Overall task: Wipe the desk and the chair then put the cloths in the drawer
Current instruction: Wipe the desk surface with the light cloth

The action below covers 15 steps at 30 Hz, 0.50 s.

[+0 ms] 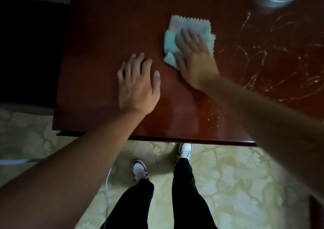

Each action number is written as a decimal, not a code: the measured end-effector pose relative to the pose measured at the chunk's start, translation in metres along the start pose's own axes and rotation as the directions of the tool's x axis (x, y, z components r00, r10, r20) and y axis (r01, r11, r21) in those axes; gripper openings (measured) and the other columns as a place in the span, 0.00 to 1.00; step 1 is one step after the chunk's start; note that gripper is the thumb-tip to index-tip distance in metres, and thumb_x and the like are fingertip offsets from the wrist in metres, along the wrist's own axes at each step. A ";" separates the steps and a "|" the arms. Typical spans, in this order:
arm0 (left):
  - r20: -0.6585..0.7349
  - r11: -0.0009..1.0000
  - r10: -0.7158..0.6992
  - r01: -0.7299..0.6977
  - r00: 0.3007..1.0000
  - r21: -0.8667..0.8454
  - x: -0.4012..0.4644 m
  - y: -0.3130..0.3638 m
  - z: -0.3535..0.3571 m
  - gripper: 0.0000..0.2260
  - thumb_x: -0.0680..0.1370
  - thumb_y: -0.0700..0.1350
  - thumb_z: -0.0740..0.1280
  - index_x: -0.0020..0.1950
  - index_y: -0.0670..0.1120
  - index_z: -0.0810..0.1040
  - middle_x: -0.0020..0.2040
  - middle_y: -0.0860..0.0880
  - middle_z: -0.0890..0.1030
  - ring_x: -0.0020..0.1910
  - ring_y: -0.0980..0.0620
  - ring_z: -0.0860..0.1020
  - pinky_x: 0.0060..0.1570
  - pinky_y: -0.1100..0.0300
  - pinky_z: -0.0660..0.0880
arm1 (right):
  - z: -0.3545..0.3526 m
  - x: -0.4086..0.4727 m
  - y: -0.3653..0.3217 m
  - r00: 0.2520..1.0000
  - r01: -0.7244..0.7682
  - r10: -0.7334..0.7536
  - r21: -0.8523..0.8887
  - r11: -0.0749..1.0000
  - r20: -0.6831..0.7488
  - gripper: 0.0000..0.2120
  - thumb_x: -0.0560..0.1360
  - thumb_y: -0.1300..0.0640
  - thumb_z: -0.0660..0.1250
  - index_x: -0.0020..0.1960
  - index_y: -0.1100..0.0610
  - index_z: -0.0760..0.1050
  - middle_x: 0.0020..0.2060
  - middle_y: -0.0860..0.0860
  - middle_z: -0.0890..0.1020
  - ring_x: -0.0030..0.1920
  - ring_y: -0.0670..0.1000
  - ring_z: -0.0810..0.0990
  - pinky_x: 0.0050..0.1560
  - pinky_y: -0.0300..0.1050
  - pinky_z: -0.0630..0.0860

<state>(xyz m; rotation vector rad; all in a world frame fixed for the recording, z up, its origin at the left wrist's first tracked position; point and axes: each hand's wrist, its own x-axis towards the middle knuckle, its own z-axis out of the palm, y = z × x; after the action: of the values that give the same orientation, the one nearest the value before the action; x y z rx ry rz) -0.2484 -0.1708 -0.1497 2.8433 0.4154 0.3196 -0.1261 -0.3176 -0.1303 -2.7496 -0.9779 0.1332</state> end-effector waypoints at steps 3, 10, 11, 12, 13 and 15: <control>0.016 1.000 0.000 0.000 1.000 0.001 -0.001 -0.002 -0.002 0.19 0.82 0.50 0.54 0.68 0.44 0.72 0.71 0.43 0.72 0.73 0.43 0.66 0.71 0.44 0.60 | 0.014 -0.048 -0.034 0.991 0.129 -0.126 0.064 0.990 -0.038 0.22 0.82 0.57 0.56 0.73 0.65 0.66 0.72 0.62 0.68 0.75 0.61 0.62 0.76 0.57 0.56; 0.048 0.993 -0.081 0.076 0.996 0.094 0.013 0.030 0.000 0.20 0.81 0.51 0.56 0.69 0.42 0.71 0.72 0.41 0.70 0.73 0.43 0.65 0.70 0.42 0.58 | -0.016 -0.033 0.058 0.995 0.097 -0.095 0.142 0.985 -0.018 0.22 0.80 0.66 0.58 0.73 0.66 0.63 0.73 0.64 0.65 0.75 0.63 0.60 0.77 0.56 0.54; 0.052 0.993 -0.086 0.081 0.995 0.084 0.022 0.045 0.005 0.20 0.81 0.51 0.56 0.70 0.43 0.71 0.72 0.42 0.69 0.73 0.44 0.65 0.70 0.42 0.58 | -0.027 -0.010 0.085 0.999 0.015 -0.010 0.163 0.987 -0.033 0.22 0.81 0.65 0.55 0.75 0.66 0.61 0.74 0.64 0.63 0.76 0.63 0.58 0.77 0.56 0.53; 0.060 0.995 -0.082 0.078 0.995 0.064 0.031 0.063 0.011 0.20 0.81 0.51 0.56 0.70 0.43 0.70 0.73 0.42 0.69 0.74 0.44 0.64 0.70 0.43 0.58 | -0.038 0.012 0.113 0.998 -0.047 0.055 0.177 0.983 -0.039 0.22 0.82 0.63 0.53 0.76 0.64 0.59 0.75 0.63 0.61 0.77 0.62 0.56 0.77 0.57 0.53; 0.066 0.996 -0.073 0.070 0.995 0.049 0.037 0.080 0.017 0.20 0.82 0.51 0.56 0.71 0.43 0.70 0.73 0.42 0.69 0.75 0.44 0.64 0.71 0.43 0.58 | -0.047 0.030 0.140 0.994 -0.096 0.105 0.189 0.977 -0.035 0.22 0.83 0.61 0.52 0.76 0.62 0.59 0.76 0.63 0.61 0.77 0.61 0.56 0.76 0.57 0.54; 0.069 0.996 -0.080 0.077 0.994 0.046 0.042 0.103 0.029 0.21 0.82 0.53 0.56 0.71 0.44 0.70 0.74 0.43 0.68 0.75 0.45 0.63 0.72 0.44 0.57 | -0.057 0.054 0.177 0.992 -0.111 0.122 0.184 0.977 -0.046 0.21 0.84 0.56 0.52 0.76 0.61 0.62 0.74 0.62 0.64 0.76 0.59 0.60 0.75 0.55 0.58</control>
<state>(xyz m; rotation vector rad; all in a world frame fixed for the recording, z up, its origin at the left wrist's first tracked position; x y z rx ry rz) -0.1762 -0.2594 -0.1416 2.8615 0.5242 0.1957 0.0334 -0.4269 -0.1172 -2.6274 -0.7504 0.1543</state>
